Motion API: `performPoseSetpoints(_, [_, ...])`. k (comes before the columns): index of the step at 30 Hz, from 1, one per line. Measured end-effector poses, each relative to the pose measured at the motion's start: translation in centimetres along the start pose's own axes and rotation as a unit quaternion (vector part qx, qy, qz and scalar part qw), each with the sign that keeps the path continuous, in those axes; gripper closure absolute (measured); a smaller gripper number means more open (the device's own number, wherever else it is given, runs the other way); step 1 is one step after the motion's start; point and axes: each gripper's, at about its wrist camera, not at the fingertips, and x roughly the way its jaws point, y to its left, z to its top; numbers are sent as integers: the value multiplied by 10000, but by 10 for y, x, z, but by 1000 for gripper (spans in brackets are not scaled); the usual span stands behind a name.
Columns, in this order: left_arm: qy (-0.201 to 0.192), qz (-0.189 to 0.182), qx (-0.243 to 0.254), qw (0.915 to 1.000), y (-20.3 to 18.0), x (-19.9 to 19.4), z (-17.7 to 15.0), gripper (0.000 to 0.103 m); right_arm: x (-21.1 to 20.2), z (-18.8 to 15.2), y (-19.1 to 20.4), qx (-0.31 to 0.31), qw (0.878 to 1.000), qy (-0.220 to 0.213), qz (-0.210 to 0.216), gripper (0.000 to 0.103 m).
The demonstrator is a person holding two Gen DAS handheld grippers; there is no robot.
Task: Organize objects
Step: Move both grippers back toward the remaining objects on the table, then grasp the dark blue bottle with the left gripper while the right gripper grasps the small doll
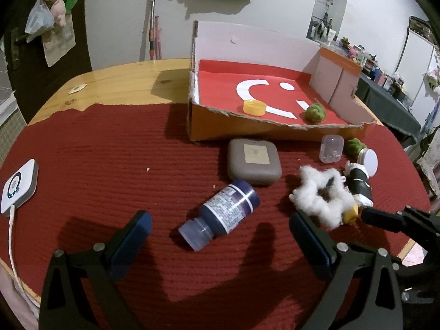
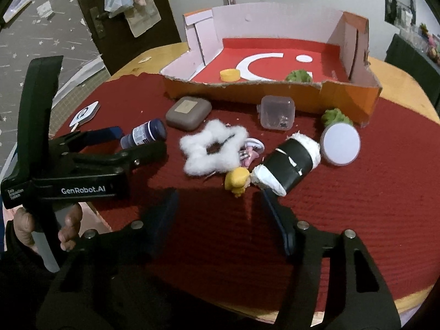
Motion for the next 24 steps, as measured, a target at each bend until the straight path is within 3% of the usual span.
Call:
performPoseSetpoints(11, [5, 32, 57, 10000, 3, 6, 1, 19, 10, 7, -6, -35, 9999, -70, -151, 55])
performPoseSetpoints(19, [-69, 104, 131, 9998, 5, 8, 2, 29, 18, 14, -8, -255, 9984, -163, -488, 71])
performPoseSetpoints(21, [-97, 98, 126, 9998, 5, 8, 2, 38, 19, 13, -7, -292, 9980, -181, -537, 74])
performPoseSetpoints(23, [-115, 62, 120, 9998, 5, 7, 3, 58, 18, 12, -6, -305, 9978, -194, -547, 82])
performPoseSetpoints(24, [-120, 27, 100, 9999, 5, 6, 4, 62, 17, 12, -7, -282, 9981, -205, -516, 82])
